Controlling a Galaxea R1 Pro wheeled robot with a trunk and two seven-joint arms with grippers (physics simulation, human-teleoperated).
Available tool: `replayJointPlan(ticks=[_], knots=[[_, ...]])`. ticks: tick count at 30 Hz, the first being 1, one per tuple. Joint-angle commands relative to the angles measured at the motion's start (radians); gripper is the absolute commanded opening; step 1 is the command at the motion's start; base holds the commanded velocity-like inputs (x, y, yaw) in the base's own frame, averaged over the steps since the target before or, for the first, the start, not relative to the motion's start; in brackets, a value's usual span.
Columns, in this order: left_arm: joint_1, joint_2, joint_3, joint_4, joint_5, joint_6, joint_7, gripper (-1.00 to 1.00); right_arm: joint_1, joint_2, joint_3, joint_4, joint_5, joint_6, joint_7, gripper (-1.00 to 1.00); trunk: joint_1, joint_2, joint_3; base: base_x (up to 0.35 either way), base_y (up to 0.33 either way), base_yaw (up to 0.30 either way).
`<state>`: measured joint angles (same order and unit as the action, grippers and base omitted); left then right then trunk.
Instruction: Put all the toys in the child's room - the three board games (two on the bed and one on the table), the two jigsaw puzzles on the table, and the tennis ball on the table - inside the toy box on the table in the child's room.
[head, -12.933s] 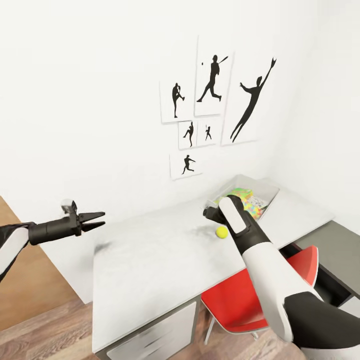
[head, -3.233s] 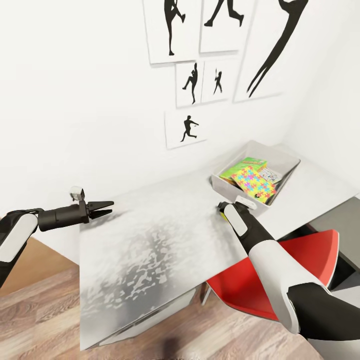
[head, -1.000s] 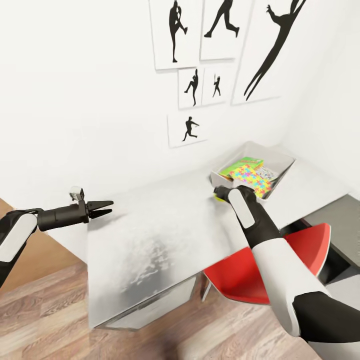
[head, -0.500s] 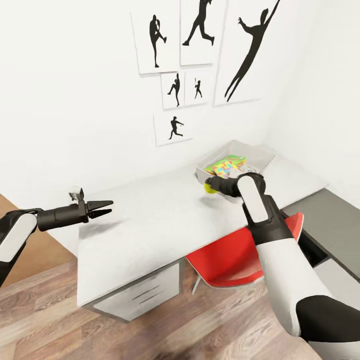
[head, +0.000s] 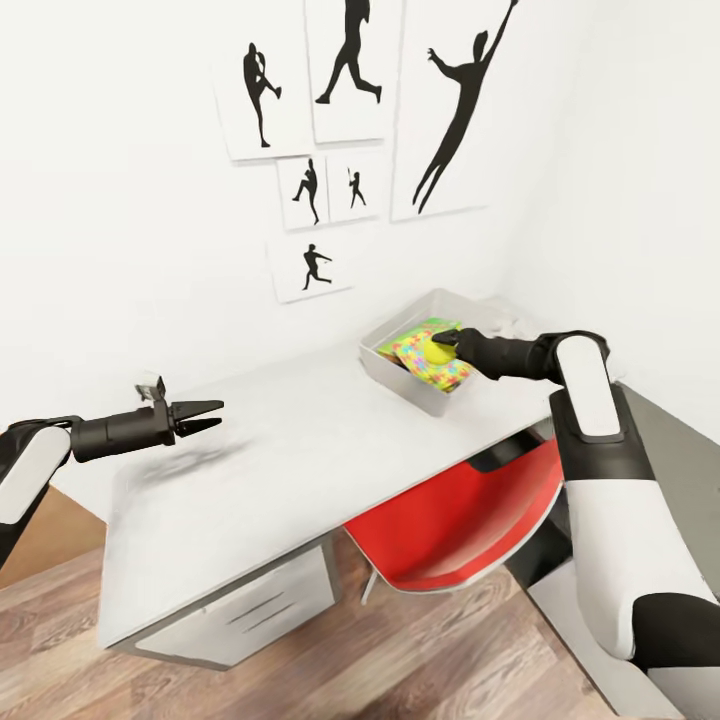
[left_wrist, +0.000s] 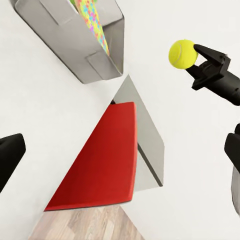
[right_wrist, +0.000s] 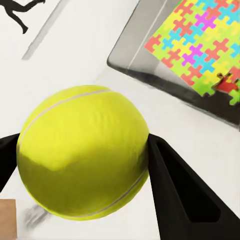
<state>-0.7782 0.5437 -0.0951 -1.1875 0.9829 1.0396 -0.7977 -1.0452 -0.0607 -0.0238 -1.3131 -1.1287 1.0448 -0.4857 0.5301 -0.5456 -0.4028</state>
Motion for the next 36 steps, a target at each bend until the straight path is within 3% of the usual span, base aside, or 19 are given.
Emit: replayJointPlan(ticks=[1, 4, 8, 20, 36], knots=[[-0.001, 0.001, -0.002, 0.000, 0.000, 0.003, -0.003, 1.00, -0.001, -0.011, -0.003, -0.001, -0.017, 0.002, 0.008, -1.00, 0.000, -0.001, -0.001, 0.024, -0.055, -0.006], [-0.001, 0.001, -0.002, 0.001, 0.000, 0.004, -0.004, 1.00, -0.002, -0.037, -0.010, 0.001, -0.024, 0.002, 0.048, -1.00, 0.000, -0.001, -0.001, 0.011, -0.122, -0.003], [-0.001, 0.001, 0.000, 0.000, 0.001, 0.004, -0.004, 1.00, -0.002, -0.047, -0.012, -0.001, -0.026, 0.002, 0.062, -1.00, 0.000, -0.001, -0.001, 0.003, -0.139, -0.001], [-0.001, 0.001, 0.000, 0.000, 0.003, 0.004, -0.005, 1.00, -0.002, -0.047, -0.007, -0.008, -0.026, 0.002, 0.064, -1.00, 0.000, -0.001, 0.000, 0.000, -0.111, 0.000], [-0.001, 0.001, 0.000, 0.000, 0.003, 0.004, -0.005, 1.00, -0.002, -0.048, 0.001, -0.072, -0.026, 0.002, 0.065, -1.00, 0.000, -0.001, 0.025, 0.000, -0.059, 0.027]])
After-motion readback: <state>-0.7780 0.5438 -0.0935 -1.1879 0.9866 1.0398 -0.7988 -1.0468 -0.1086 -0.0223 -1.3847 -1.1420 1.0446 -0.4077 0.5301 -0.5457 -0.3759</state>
